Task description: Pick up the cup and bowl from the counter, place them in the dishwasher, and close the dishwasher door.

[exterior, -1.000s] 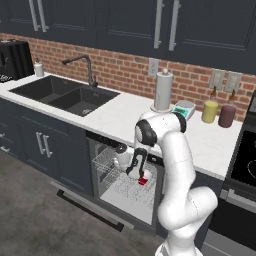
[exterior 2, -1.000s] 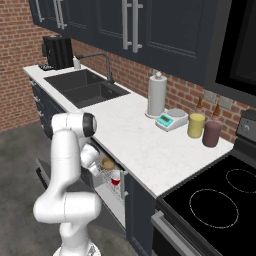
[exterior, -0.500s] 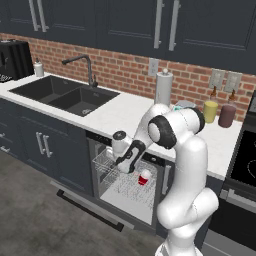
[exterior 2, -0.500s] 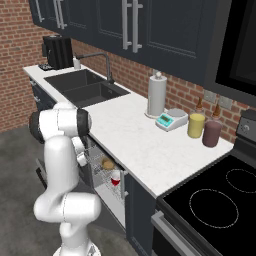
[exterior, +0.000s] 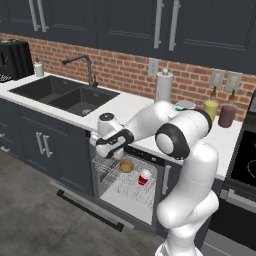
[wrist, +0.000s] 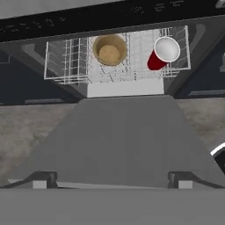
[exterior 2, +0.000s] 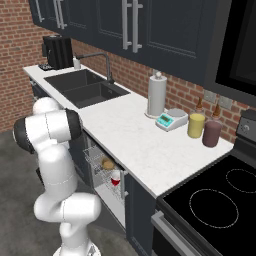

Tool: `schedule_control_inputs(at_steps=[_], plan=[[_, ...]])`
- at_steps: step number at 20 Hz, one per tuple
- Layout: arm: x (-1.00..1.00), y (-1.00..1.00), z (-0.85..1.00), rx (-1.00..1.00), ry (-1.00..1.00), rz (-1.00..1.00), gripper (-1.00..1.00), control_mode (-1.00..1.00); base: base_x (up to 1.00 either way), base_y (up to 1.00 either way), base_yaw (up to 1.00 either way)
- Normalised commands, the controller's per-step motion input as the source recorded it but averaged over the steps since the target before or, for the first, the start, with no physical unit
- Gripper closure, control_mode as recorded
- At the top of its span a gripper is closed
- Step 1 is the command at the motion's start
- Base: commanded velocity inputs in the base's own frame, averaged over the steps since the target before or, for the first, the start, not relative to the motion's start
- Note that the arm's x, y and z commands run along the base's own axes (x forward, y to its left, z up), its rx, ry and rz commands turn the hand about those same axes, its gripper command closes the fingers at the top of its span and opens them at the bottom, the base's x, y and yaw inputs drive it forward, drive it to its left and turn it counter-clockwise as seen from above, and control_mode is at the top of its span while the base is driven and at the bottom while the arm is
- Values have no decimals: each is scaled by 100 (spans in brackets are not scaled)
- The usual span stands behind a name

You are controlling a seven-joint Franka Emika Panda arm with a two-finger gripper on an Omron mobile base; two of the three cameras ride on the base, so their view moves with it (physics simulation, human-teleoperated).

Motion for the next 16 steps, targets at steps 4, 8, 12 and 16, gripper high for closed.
schedule_control_inputs(at_steps=[4, 8, 12, 16], plan=[[0, 60, 100, 2, 29, -3, -100, -100, 0, 0, 0], [0, 36, 100, 2, 32, -10, -100, -100, 0, 0, 0], [-37, 23, 78, -3, 14, -17, -100, -100, 0, 0, 0], [-79, 44, 12, -8, 2, -31, -100, -100, 0, 0, 0]])
